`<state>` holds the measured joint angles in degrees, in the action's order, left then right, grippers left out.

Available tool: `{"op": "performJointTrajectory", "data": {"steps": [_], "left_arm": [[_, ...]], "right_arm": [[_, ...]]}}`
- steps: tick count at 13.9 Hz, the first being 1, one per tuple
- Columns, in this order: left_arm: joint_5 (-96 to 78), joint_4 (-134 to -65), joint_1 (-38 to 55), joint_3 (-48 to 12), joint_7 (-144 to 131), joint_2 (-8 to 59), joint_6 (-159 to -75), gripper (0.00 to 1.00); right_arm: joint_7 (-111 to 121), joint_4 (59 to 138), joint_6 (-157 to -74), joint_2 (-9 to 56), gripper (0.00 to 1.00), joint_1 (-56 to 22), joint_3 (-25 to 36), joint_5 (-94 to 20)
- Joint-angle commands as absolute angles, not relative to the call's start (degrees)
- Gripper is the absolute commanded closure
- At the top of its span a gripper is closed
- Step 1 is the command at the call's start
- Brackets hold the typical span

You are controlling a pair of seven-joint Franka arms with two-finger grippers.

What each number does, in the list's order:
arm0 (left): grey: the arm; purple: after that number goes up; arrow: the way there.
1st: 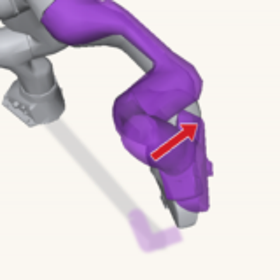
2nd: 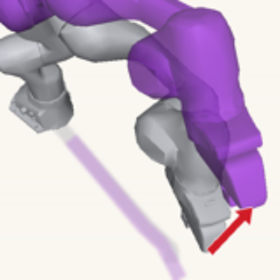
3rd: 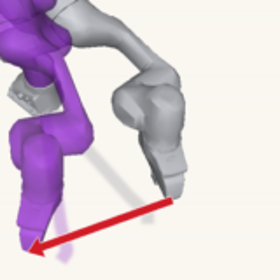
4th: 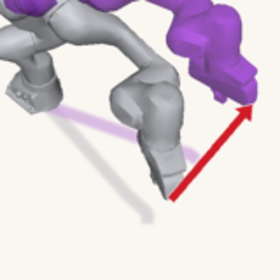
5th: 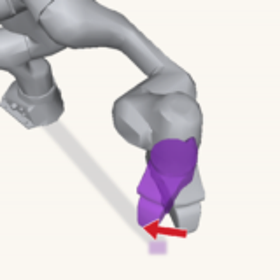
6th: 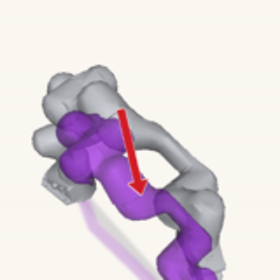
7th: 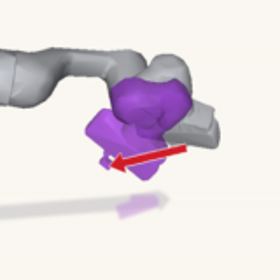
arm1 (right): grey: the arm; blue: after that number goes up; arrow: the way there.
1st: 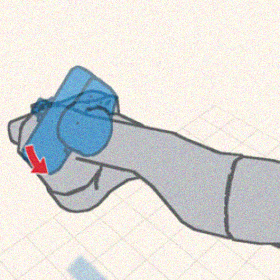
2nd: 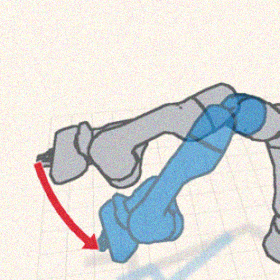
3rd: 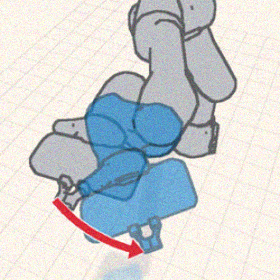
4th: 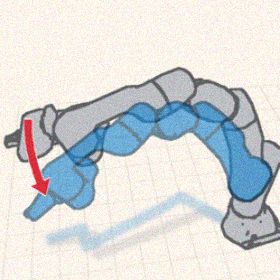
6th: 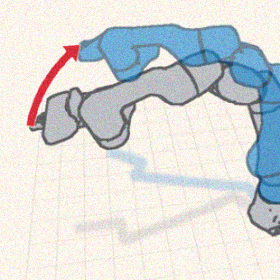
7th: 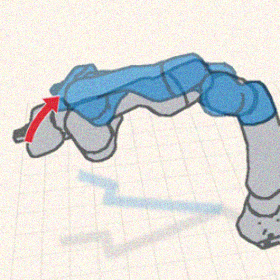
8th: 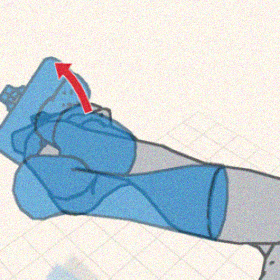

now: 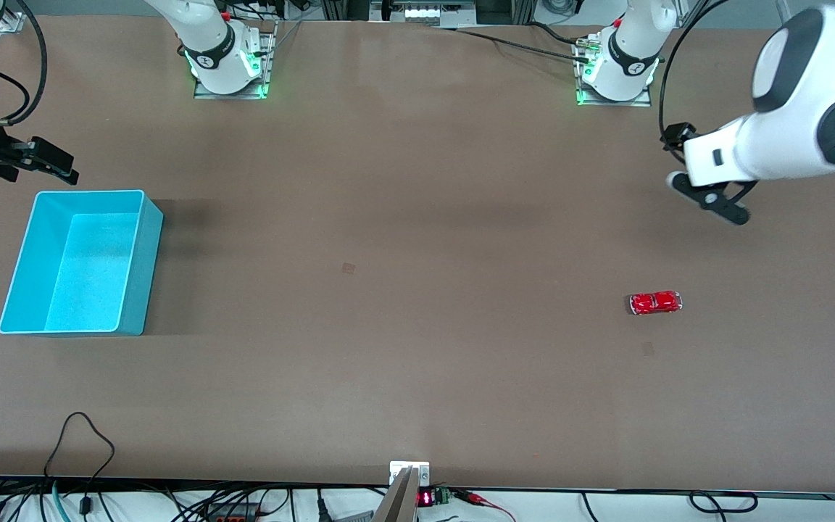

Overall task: Wind red beetle toy and store in blue box
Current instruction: 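Reach the left gripper down over the red toy car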

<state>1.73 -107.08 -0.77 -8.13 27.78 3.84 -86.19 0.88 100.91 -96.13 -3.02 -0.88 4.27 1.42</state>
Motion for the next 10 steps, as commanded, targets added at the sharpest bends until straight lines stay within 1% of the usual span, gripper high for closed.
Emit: {"op": "performJointTrajectory", "data": {"steps": [1, 3, 6, 7, 8, 10], "left_arm": [[1.84, -114.42, -1.23, -8.00, 38.46, 3.77, -100.40, 0.00], [5.09, -114.09, -2.37, -8.09, 47.77, 9.38, -110.34, 0.00], [6.41, -113.04, -4.74, -7.91, 63.75, 19.30, -129.49, 0.00], [7.03, -112.42, -5.01, -7.48, 68.07, 21.95, -134.16, 0.00], [7.90, -111.37, -5.97, -7.47, 71.94, 23.89, -137.95, 0.00], [9.48, -110.57, -6.41, -7.47, 74.79, 27.23, -141.84, 0.00]], "right_arm": [[0.18, 100.37, -95.71, -3.87, 0.00, -1.05, 4.22, 0.79], [0.18, 100.20, -95.63, -3.87, 0.00, -1.05, 4.22, 0.79], [0.35, 100.20, -95.36, -3.95, 0.00, -1.14, 4.13, 0.79], [0.26, 100.20, -95.45, -3.87, 0.00, -1.06, 3.96, 0.70], [0.26, 100.20, -95.45, -3.69, 0.00, -1.05, 3.96, 0.70], [0.26, 100.20, -95.45, -3.69, 0.00, -1.14, 3.87, 0.70]]}}
